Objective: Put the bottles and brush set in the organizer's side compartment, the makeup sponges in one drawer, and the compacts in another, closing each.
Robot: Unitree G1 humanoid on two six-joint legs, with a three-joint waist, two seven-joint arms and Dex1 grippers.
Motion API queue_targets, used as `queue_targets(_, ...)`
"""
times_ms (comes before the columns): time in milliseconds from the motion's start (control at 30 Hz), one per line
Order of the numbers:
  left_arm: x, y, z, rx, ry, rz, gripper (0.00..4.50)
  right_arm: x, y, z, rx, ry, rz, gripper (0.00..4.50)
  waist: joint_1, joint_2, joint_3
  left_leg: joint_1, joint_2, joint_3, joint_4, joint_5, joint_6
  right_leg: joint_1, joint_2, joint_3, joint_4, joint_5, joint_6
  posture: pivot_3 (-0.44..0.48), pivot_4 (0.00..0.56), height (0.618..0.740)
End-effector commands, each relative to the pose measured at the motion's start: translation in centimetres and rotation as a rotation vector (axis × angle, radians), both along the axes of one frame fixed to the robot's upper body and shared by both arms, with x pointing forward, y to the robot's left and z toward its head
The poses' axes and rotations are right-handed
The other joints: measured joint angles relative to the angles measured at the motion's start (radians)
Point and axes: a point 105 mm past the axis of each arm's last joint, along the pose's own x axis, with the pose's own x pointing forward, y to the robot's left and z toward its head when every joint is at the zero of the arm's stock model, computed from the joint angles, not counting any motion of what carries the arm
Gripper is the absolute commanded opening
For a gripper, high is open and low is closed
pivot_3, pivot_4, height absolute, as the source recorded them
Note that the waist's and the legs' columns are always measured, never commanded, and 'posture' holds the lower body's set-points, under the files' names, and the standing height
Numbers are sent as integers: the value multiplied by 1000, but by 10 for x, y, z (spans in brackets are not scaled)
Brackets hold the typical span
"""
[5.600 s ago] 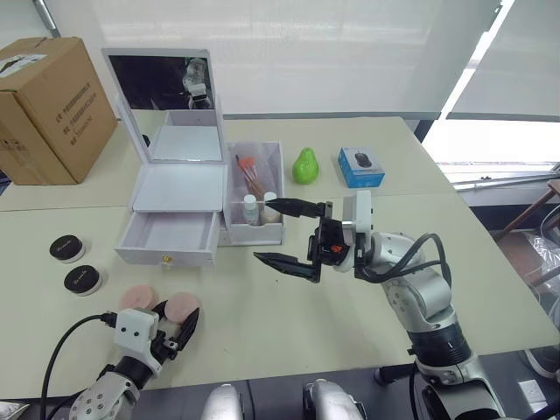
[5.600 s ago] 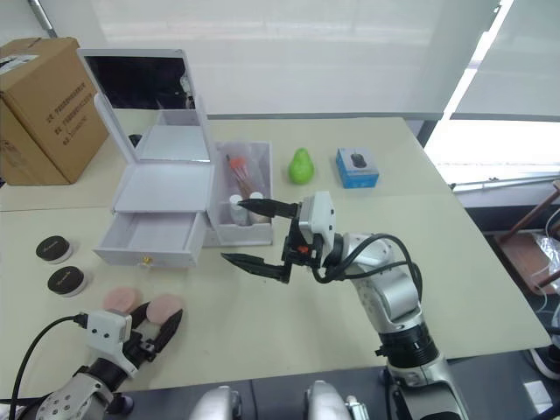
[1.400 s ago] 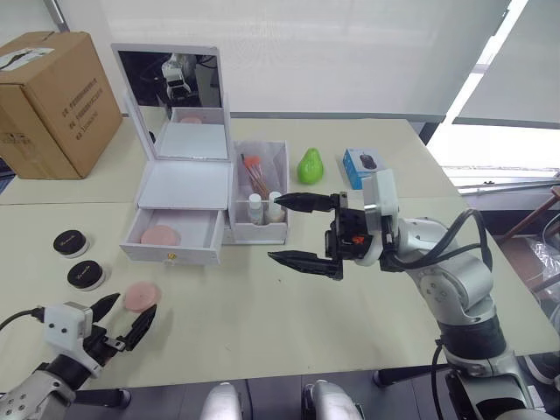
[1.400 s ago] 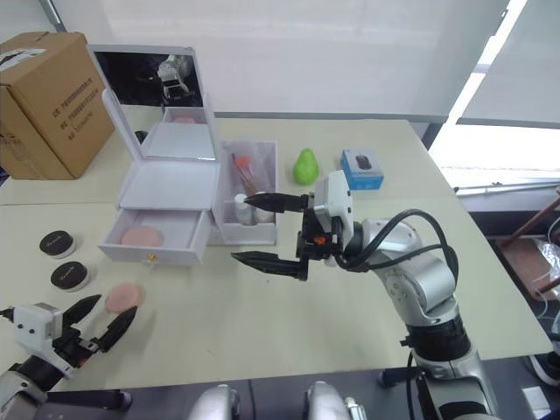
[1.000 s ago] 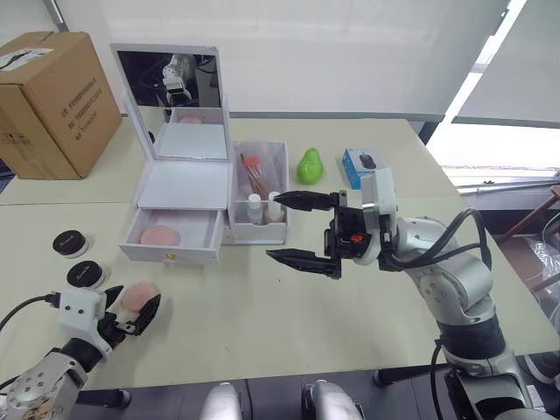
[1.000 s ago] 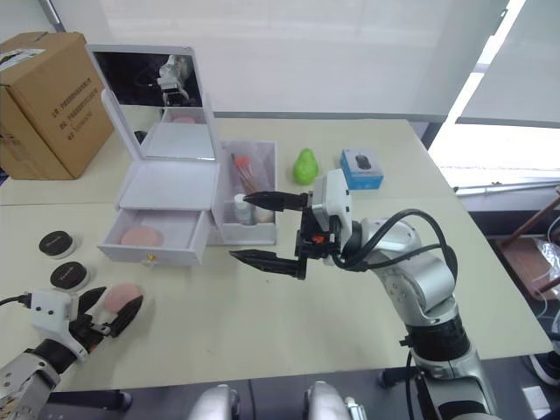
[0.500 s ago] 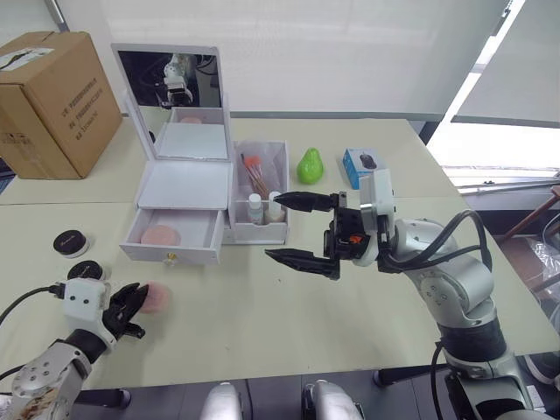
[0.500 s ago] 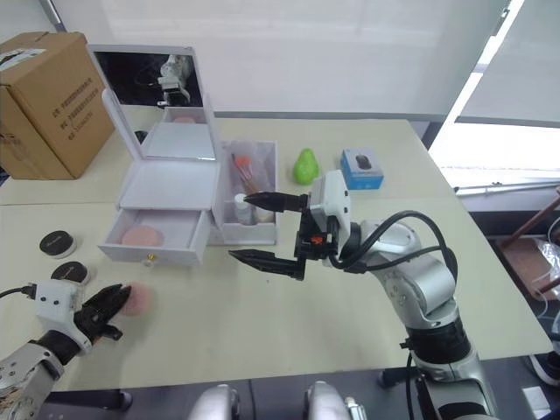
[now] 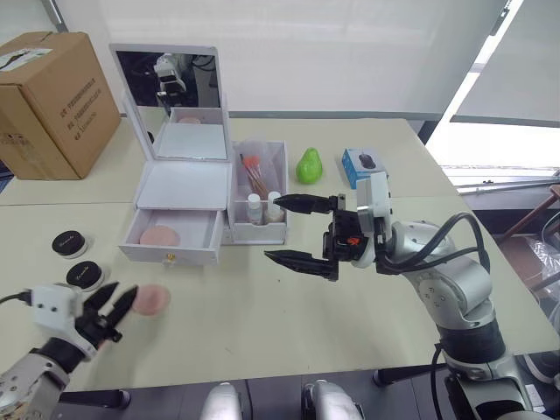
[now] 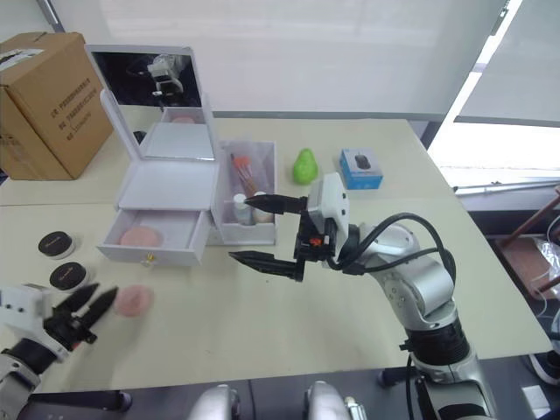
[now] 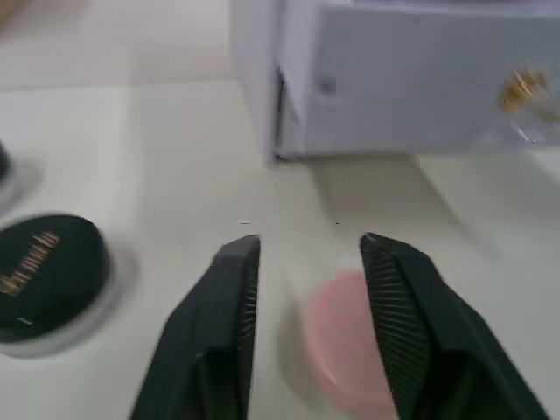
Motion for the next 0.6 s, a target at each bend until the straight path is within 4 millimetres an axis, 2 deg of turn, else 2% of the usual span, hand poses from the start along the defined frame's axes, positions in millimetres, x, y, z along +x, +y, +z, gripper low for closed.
queue_targets(33, 7, 5, 0, 72, 8, -8, 3461, -6, 0, 6, 12, -29, 3, 4500, 2, 0, 0, 0, 0, 0, 0, 0, 0, -2, 0, 0, 0, 0, 0, 0, 150, 729)
queue_targets(133, 14, 6, 1, 73, 0, -9, 4415, -6, 0, 5, 12, -25, -5, 4500, 2, 0, 0, 0, 0, -1, 0, 0, -1, -1, -1, -1, -1, 0, 0, 0, 150, 729)
queue_targets(167, 16, 7, 1, 77, 0, -9, 4479, -7, 0, 5, 12, -24, -6, 4500, 2, 0, 0, 0, 0, -1, 0, 0, 0, -1, -1, -1, -1, 0, 0, 0, 150, 729)
queue_targets(600, 18, -5, -15, 73, 38, -116, 4479, -7, -1, 2, 0, -15, -31, 4500, 1, 0, 0, -1, 0, -1, 0, 0, 0, 0, 0, -1, 0, 0, 0, 0, 150, 729)
